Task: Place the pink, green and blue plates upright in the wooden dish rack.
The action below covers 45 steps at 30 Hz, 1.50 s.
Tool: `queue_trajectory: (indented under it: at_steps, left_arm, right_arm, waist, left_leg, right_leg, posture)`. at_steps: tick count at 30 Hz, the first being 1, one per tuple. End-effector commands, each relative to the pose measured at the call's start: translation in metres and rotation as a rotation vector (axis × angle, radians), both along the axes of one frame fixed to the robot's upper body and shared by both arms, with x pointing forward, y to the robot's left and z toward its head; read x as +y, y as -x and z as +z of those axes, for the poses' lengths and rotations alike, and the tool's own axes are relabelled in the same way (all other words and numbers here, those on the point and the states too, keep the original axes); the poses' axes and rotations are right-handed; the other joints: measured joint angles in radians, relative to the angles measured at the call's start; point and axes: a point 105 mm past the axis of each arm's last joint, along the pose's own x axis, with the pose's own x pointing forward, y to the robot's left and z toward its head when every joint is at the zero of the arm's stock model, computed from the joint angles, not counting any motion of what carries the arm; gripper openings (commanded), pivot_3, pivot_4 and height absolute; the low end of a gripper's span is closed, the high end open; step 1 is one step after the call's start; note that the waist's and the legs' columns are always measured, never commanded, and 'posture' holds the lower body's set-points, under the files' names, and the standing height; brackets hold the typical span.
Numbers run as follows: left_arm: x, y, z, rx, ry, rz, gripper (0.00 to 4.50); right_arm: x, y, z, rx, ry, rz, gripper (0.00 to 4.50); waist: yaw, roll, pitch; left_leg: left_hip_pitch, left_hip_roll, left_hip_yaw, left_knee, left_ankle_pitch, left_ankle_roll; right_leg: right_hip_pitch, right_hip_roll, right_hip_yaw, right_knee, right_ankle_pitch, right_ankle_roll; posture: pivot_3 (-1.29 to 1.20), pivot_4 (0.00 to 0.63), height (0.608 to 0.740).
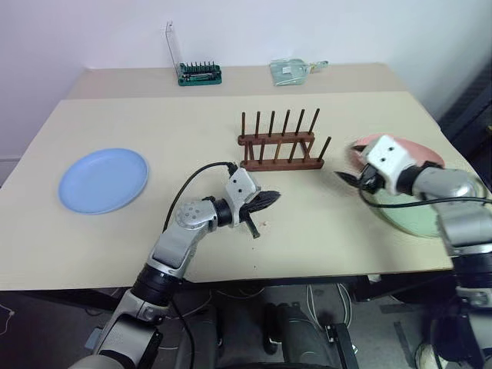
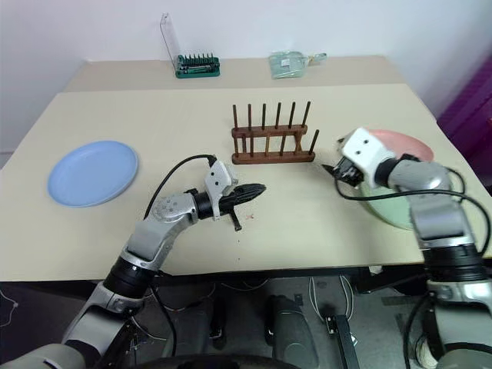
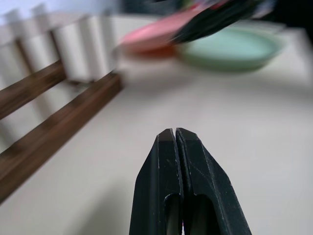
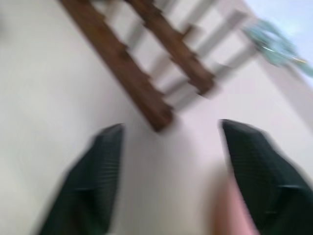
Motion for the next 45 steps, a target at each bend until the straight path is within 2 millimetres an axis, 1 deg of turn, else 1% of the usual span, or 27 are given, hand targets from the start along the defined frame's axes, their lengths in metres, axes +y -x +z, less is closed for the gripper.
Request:
queue_trajectory:
  at_steps: [1, 2, 4, 8, 11, 14, 17, 22, 24, 27, 30, 31, 32, 33, 34, 36, 37, 39, 41, 42, 45]
  left_arm:
    - [-0.006, 0.014, 0.008, -0.006, 0.009, -0.099, 0.0]
    - [-0.008, 0.017, 0.008, -0.007, 0.004, -0.117, 0.0]
    - [-0.009, 0.017, 0.008, -0.007, 0.001, -0.128, 0.0]
    - [-0.008, 0.017, 0.011, 0.004, 0.02, -0.123, 0.0]
    - [-0.007, 0.018, 0.012, 0.012, 0.027, -0.119, 0.0]
    - [-0.006, 0.018, 0.011, 0.014, 0.024, -0.112, 0.0]
    - [-0.005, 0.019, 0.009, 0.013, 0.018, -0.105, 0.0]
    - [-0.005, 0.019, 0.011, 0.014, 0.032, -0.098, 0.0]
    - [-0.004, 0.019, 0.012, 0.019, 0.046, -0.092, 0.0]
    - [-0.004, 0.021, 0.013, 0.025, 0.059, -0.087, 0.0]
    - [-0.002, 0.02, 0.013, 0.029, 0.06, -0.078, 0.0]
    - [-0.002, 0.02, 0.012, 0.029, 0.06, -0.076, 0.0]
    - [-0.001, 0.019, 0.013, 0.028, 0.063, -0.07, 0.0]
    - [-0.001, 0.018, 0.013, 0.027, 0.066, -0.066, 0.0]
    - [0.0, 0.017, 0.014, 0.026, 0.069, -0.061, 0.0]
    - [0.0, 0.015, 0.015, 0.023, 0.071, -0.057, 0.0]
    - [0.0, 0.014, 0.015, 0.022, 0.071, -0.056, 0.0]
    - [0.0, 0.013, 0.016, 0.022, 0.073, -0.054, 0.0]
    - [0.0, 0.012, 0.016, 0.021, 0.074, -0.052, 0.0]
    - [0.0, 0.012, 0.016, 0.021, 0.075, -0.052, 0.0]
    - [0.001, 0.012, 0.017, 0.021, 0.083, -0.048, 0.0]
  right_arm:
    - [-0.019, 0.001, 0.016, -0.03, 0.042, -0.045, 3.32]
    - [-0.029, 0.001, 0.015, -0.021, 0.072, -0.067, 3.32]
    - [-0.042, 0.002, 0.012, -0.001, 0.113, -0.09, 3.32]
    - [-0.074, 0.003, -0.001, 0.046, 0.226, -0.159, 3.32]
    - [-0.089, 0.003, -0.011, 0.079, 0.285, -0.186, 3.32]
    - [-0.094, 0.002, -0.02, 0.1, 0.327, -0.182, 3.32]
    - [-0.095, -0.001, -0.023, 0.093, 0.351, -0.177, 2.5]
    - [-0.099, -0.005, -0.022, 0.058, 0.413, -0.181, 0.03]
    - [-0.098, -0.006, -0.018, 0.031, 0.439, -0.179, 0.03]
    - [-0.094, -0.008, -0.004, -0.046, 0.476, -0.173, 0.03]
    - [-0.08, -0.012, 0.019, -0.168, 0.49, -0.134, 0.03]
    - [-0.074, -0.014, 0.031, -0.219, 0.466, -0.129, 0.03]
    - [-0.06, -0.016, 0.048, -0.278, 0.378, -0.107, 0.03]
    - [-0.05, -0.016, 0.06, -0.314, 0.314, -0.088, 0.03]
    - [-0.033, -0.017, 0.078, -0.359, 0.179, -0.057, 0.03]
    - [0.007, -0.011, 0.118, -0.391, -0.22, 0.056, 0.03]
    - [0.021, -0.005, 0.13, -0.377, -0.356, 0.118, 0.03]
    - [0.042, 0.007, 0.155, -0.32, -0.662, 0.239, 0.03]
    - [0.052, 0.015, 0.168, -0.242, -0.857, 0.324, 0.03]
    - [0.057, 0.018, 0.168, -0.173, -0.916, 0.358, 0.03]
    - [0.065, 0.02, 0.166, -0.062, -1.01, 0.401, 0.03]
  waist:
    - [0.0, 0.0, 0.0]
    - [0.002, 0.0, 0.0]
    - [0.006, 0.0, 0.0]
    - [0.007, 0.0, 0.0]
    - [0.006, 0.0, 0.0]
    - [0.001, 0.0, 0.0]
    - [0.0, 0.0, 0.0]
    - [0.004, 0.0, 0.001]
    - [0.006, 0.001, 0.001]
    - [0.005, 0.001, 0.001]
    - [0.005, 0.001, 0.001]
    - [0.004, 0.001, 0.001]
    - [0.003, 0.001, 0.001]
    - [0.001, 0.002, 0.001]
    - [-0.001, 0.002, 0.001]
    - [-0.013, 0.002, 0.001]
    - [-0.016, 0.002, 0.001]
    - [-0.013, 0.002, 0.001]
    - [-0.001, 0.002, 0.001]
    - [0.007, 0.002, 0.001]
    - [0.011, 0.002, 0.001]
  left_leg:
    - [0.0, 0.0, 0.0, -0.001, 0.0, 0.0]
    - [0.0, 0.0, 0.0, -0.001, 0.0, 0.0]
    - [-0.001, 0.0, 0.0, -0.001, 0.0, 0.0]
    - [-0.002, -0.001, 0.0, -0.001, 0.0, 0.0]
    - [-0.002, -0.001, 0.0, 0.0, 0.0, 0.0]
    - [-0.002, -0.001, 0.0, -0.001, 0.0, 0.0]
    - [-0.002, -0.001, 0.0, -0.001, 0.0, 0.0]
    - [-0.002, -0.001, -0.001, -0.001, 0.0, 0.0]
    - [-0.002, -0.001, -0.001, -0.001, 0.0, 0.0]
    - [-0.002, -0.001, 0.0, -0.001, 0.0, 0.0]
    - [-0.002, -0.001, -0.001, -0.001, 0.0, 0.0]
    - [-0.002, -0.001, -0.001, -0.001, 0.0, 0.0]
    - [-0.002, -0.001, -0.001, -0.001, 0.0, 0.0]
    - [-0.002, -0.001, 0.0, -0.001, 0.0, 0.0]
    - [-0.002, -0.001, 0.0, -0.001, 0.0, 0.0]
    - [-0.002, 0.0, -0.001, -0.001, 0.0, 0.0]
    - [-0.002, 0.0, -0.001, -0.001, 0.0, 0.001]
    - [-0.002, 0.001, -0.002, -0.001, 0.0, 0.001]
    - [-0.002, 0.002, -0.003, -0.001, 0.0, 0.001]
    - [-0.002, 0.002, -0.003, -0.001, 0.0, 0.001]
    - [-0.003, 0.002, -0.002, 0.0, 0.0, 0.0]
  right_leg:
    - [0.0, 0.0, 0.0, 0.0, 0.0, 0.0]
    - [-0.001, 0.001, 0.0, 0.0, 0.0, 0.0]
    - [-0.001, 0.001, 0.0, 0.0, 0.0, 0.0]
    - [-0.001, 0.0, 0.0, -0.001, 0.0, 0.0]
    - [-0.001, 0.0, 0.0, -0.001, 0.0, 0.0]
    - [-0.001, 0.001, 0.0, -0.001, 0.0, 0.0]
    - [-0.002, 0.001, 0.0, -0.001, 0.0, 0.0]
    - [-0.001, 0.001, 0.0, -0.001, 0.0, 0.0]
    - [-0.001, 0.001, 0.0, -0.001, 0.0, 0.0]
    - [-0.001, 0.001, 0.001, -0.001, 0.0, 0.0]
    - [-0.002, 0.001, 0.001, -0.001, 0.0, 0.0]
    - [-0.002, 0.001, 0.001, -0.001, 0.0, 0.0]
    - [-0.002, 0.001, 0.001, -0.001, 0.0, 0.0]
    - [-0.002, 0.001, 0.001, 0.0, 0.0, 0.0]
    - [-0.002, 0.001, 0.001, 0.0, 0.0, 0.001]
    - [-0.002, 0.003, 0.001, 0.0, 0.0, 0.001]
    - [-0.002, 0.003, 0.001, 0.001, 0.002, 0.003]
    - [-0.002, 0.003, 0.001, 0.002, 0.003, 0.004]
    - [-0.001, 0.003, -0.001, 0.002, 0.003, 0.003]
    - [-0.001, 0.003, -0.001, 0.002, 0.003, 0.003]
    - [-0.001, -0.001, -0.001, 0.0, 0.001, -0.001]
  posture:
    - [0.0, 0.15, 0.73]
    - [0.0, 0.15, 0.73]
    - [0.0, 0.15, 0.73]
    - [0.0, 0.15, 0.73]
    - [0.0, 0.15, 0.73]
    - [0.0, 0.15, 0.73]
    - [0.0, 0.15, 0.73]
    - [0.0, 0.15, 0.73]
    - [0.0, 0.15, 0.73]
    - [0.0, 0.15, 0.73]
    - [0.0, 0.15, 0.73]
    - [0.0, 0.15, 0.73]
    - [0.0, 0.15, 0.73]
    - [0.0, 0.15, 0.73]
    - [0.0, 0.15, 0.73]
    - [0.0, 0.15, 0.73]
    - [0.0, 0.15, 0.73]
    - [0.0, 0.15, 0.73]
    - [0.0, 0.15, 0.73]
    - [0.0, 0.15, 0.73]
    - [0.0, 0.15, 0.73]
